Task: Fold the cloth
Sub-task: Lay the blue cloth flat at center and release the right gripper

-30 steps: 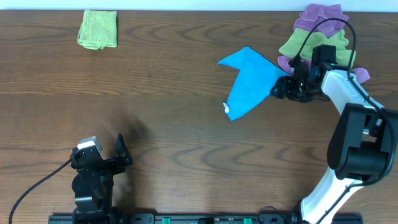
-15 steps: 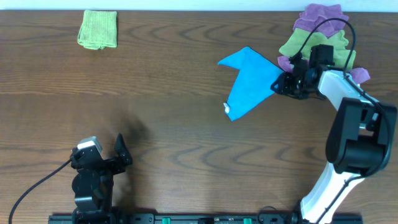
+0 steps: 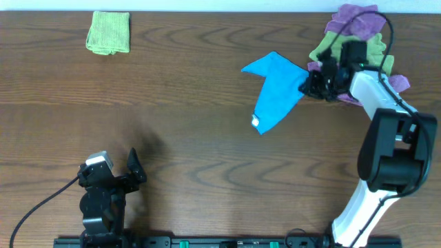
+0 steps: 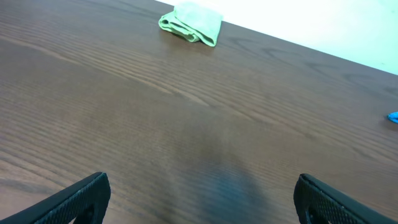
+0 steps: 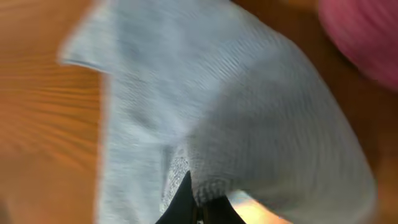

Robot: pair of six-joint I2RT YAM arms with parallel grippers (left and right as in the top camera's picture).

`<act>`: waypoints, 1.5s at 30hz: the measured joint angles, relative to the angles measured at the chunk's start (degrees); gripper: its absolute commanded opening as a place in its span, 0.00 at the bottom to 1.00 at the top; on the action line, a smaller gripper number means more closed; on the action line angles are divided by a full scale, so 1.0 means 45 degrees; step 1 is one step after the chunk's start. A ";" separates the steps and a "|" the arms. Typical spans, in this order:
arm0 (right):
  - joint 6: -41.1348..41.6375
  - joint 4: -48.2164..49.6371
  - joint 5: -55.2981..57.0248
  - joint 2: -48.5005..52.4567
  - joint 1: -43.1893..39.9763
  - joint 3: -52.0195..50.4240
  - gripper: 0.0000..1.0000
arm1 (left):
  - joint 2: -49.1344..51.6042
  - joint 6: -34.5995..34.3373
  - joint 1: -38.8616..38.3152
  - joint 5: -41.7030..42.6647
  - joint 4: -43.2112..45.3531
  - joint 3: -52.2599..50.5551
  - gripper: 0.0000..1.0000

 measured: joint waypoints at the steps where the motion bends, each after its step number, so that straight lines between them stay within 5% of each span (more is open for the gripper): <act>1: -0.0058 -0.0330 0.0005 -0.0005 0.0301 0.0631 0.01 | 0.0000 0.0000 0.0000 0.0000 0.0000 0.0000 0.95; 18: -0.0937 -0.3789 0.0423 -0.0369 0.6319 0.8952 0.01 | 0.0000 0.0000 0.0000 0.0000 0.0000 0.0000 0.95; 26: -0.1064 -0.6946 0.1700 -0.0670 0.6368 1.0467 0.01 | 0.0000 0.0000 0.0000 0.0000 0.0000 0.0000 0.95; 27: -0.1069 -0.7446 0.2210 -0.0661 0.6149 1.0438 0.18 | 0.0000 0.0000 0.0000 0.0000 0.0000 0.0000 0.95; 28: -0.1039 -0.7912 0.2730 -0.0627 0.5872 1.0326 0.52 | 0.0000 0.0000 0.0000 0.0000 0.0000 0.0000 0.95; 29: -0.1059 -0.8208 0.3109 -0.0593 0.5697 1.0224 0.69 | 0.0000 0.0000 0.0000 0.0000 0.0000 0.0000 0.95; 31: -0.1331 -0.8782 0.3818 -0.0525 0.5212 0.9763 0.86 | 0.0000 0.0000 0.0000 0.0000 0.0000 0.0000 0.95; 35: -0.1627 -0.8976 0.4415 -0.0291 0.4945 0.8976 0.88 | 0.0000 0.0000 0.0000 0.0000 0.0000 0.0000 0.95; 40: -0.1928 -0.9457 0.4328 -0.0117 0.4983 0.8582 0.75 | 0.0000 0.0000 0.0000 0.0000 0.0000 0.0000 0.95; 45: -0.2798 -0.9865 0.3857 -0.0117 0.5615 0.8204 0.71 | 0.0000 0.0000 0.0000 0.0000 0.0000 0.0000 0.95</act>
